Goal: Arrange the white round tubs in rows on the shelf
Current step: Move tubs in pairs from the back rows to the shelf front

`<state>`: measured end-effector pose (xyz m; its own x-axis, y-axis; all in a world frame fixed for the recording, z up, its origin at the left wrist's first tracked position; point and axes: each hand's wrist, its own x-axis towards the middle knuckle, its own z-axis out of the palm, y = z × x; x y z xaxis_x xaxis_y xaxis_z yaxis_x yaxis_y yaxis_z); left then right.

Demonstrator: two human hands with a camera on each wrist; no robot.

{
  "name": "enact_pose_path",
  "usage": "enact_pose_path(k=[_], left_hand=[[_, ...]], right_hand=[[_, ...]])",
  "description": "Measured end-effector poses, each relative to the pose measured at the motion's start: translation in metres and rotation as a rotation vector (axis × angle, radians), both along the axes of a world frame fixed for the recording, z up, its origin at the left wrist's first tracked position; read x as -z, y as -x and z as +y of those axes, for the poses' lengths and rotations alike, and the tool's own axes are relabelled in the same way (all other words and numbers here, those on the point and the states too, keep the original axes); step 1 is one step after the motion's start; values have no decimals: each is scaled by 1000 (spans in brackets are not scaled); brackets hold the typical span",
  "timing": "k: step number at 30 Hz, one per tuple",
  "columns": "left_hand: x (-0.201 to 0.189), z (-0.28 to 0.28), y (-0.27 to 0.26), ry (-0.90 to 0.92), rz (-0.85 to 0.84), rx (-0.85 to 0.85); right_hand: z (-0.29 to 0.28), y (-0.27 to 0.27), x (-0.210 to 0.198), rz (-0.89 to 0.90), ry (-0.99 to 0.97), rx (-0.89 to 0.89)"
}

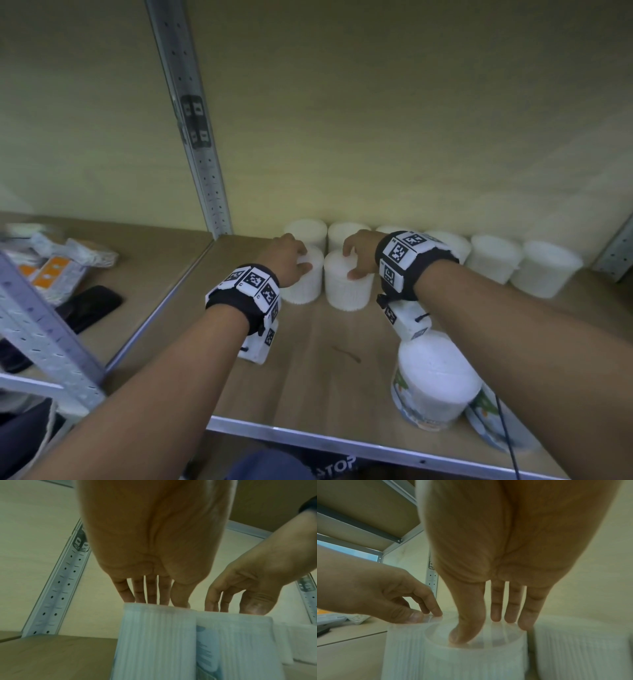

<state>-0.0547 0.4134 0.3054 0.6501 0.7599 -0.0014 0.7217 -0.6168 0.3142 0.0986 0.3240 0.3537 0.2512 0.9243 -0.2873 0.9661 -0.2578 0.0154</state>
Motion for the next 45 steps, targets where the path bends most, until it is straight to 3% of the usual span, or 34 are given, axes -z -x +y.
enact_pose_path(k=[6,12,19,26,32,45], left_hand=[[2,-1,0,-23,4,-3],[4,-1,0,-28,-9,-9],[6,-1,0,-41,-26,-11],[8,4,2,-6,-76,-7],[9,3,2,-10,-84,-19],[9,3,2,0,-96,-24]], right_hand=[[2,-1,-4,77,29,-31],[6,6,7,-30,-34,-5],[9,11,4,-39,16,10],[4,6,-4,52,48,-31],[5,15,0,-79,-20,-9],[5,14,5,-67,20,7]])
